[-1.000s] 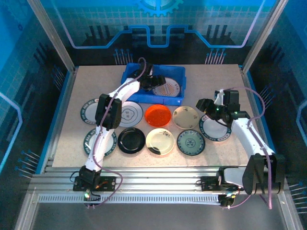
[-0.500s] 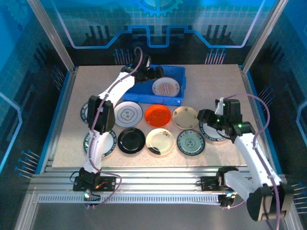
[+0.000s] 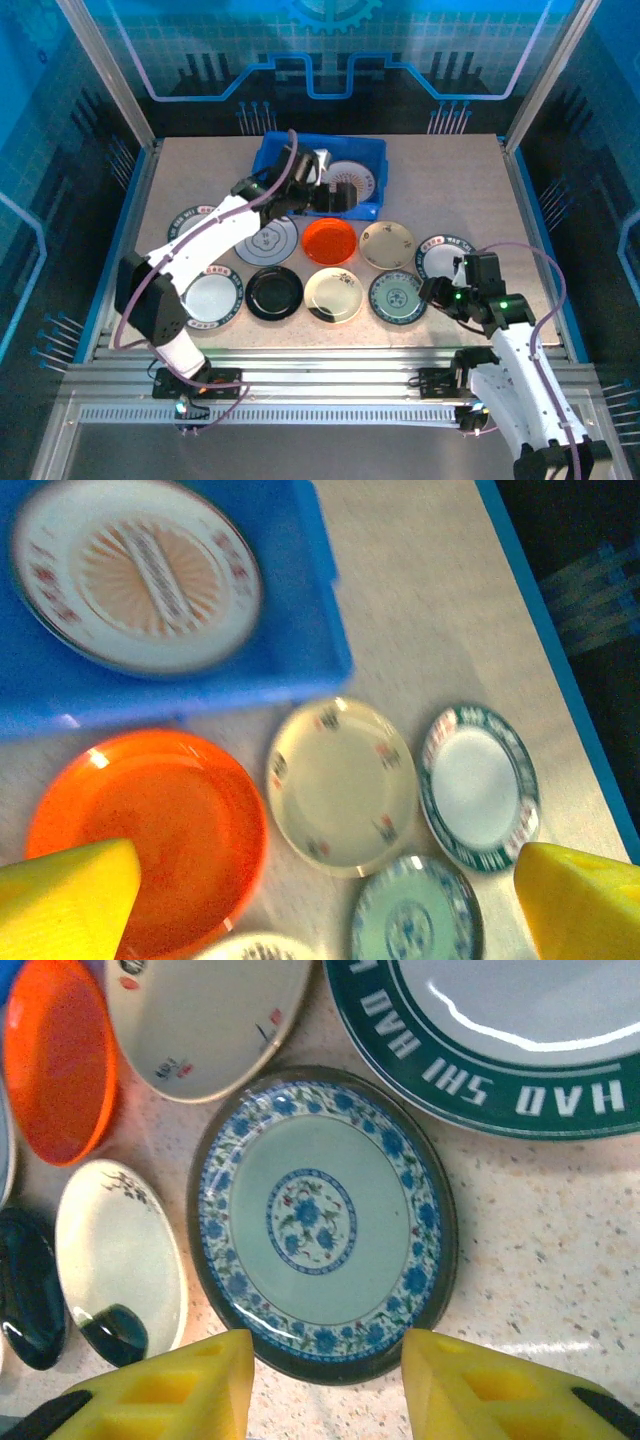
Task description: Place the plates into the plastic bin on the countertop
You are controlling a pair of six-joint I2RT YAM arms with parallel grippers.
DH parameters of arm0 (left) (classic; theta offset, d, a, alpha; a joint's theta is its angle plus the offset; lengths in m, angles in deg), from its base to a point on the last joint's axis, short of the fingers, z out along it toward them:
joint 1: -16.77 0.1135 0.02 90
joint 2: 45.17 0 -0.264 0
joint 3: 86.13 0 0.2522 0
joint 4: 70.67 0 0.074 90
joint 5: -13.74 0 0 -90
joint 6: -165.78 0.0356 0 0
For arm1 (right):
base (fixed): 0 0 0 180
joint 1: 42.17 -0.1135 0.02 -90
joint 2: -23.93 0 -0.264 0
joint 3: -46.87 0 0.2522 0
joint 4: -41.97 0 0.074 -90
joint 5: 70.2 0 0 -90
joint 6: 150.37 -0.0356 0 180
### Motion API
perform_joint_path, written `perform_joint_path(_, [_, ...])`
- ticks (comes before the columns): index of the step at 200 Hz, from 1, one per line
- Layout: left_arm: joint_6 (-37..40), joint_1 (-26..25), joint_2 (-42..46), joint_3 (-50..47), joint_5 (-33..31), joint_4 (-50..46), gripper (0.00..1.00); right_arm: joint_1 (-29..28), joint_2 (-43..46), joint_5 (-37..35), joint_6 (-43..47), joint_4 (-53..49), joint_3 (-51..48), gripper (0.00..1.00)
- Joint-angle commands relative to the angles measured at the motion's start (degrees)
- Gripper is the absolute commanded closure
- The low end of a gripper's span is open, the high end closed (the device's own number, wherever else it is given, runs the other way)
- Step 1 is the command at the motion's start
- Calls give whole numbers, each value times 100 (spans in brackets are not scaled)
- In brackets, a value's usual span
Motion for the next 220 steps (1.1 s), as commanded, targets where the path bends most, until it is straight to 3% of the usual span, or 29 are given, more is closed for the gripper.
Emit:
perform_joint_path(1, [-213, -319, 418, -529, 291, 87, 3, -70, -148, -212, -182, -315, 22, 57])
perform_joint_path(35, [-643, -805, 597, -1059, 688, 537, 4, -84, -186, -458, -378, -379, -98, 59])
perform_joint_path(73, [-978, -1102, 376, -1497, 1147, 1466, 5, -89, -101, -498, -778, -199, -505, 72])
perform_joint_path(220, [-1064, -1169, -259, -1554, 1386, 1965, 6, -378, -963, -392, -1076, 992, -859, 68])
